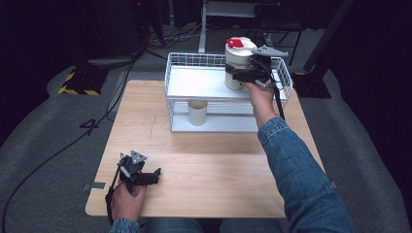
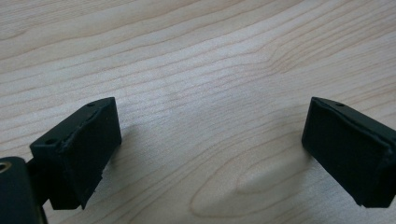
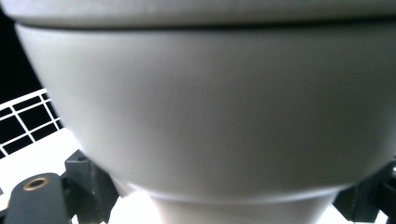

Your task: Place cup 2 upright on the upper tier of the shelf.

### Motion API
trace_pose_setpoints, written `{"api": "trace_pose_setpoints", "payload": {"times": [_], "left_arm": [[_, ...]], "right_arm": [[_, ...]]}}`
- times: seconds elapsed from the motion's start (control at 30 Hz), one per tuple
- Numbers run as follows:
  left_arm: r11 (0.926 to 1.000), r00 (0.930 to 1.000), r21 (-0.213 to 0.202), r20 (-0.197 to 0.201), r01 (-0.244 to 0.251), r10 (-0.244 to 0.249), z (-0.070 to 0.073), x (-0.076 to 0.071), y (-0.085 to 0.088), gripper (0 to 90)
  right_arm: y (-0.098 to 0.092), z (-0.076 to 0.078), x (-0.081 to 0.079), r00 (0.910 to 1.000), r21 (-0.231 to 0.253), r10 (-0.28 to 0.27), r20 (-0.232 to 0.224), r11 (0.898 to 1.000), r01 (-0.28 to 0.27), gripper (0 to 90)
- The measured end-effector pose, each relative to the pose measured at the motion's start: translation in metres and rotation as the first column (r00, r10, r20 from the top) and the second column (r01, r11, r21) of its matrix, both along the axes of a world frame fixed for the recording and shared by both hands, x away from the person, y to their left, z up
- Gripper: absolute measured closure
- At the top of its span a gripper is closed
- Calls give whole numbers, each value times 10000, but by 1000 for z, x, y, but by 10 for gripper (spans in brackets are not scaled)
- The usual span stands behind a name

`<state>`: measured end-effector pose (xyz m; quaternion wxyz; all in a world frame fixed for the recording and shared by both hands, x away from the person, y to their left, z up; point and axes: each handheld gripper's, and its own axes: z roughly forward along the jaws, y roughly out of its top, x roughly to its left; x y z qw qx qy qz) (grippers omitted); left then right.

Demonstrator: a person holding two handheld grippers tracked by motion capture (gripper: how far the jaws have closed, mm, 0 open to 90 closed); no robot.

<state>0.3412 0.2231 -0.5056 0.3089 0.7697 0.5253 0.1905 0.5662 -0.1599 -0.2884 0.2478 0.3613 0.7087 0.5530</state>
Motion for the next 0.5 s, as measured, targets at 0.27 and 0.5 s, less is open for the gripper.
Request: {"api": "trace_pose_setpoints", "payload": {"times": [0.27,0.5], "left_arm": [[10000,10000,7,5,-2,2,0,0,0,53],[10000,10000,11,2,3,-3,0,0,0,53]], "right_arm": [[-1,0,-2,10000,-127,-16,24,9999,16,132],[-1,0,-2,10000,-175,-31,34,9998,32,131]]}}
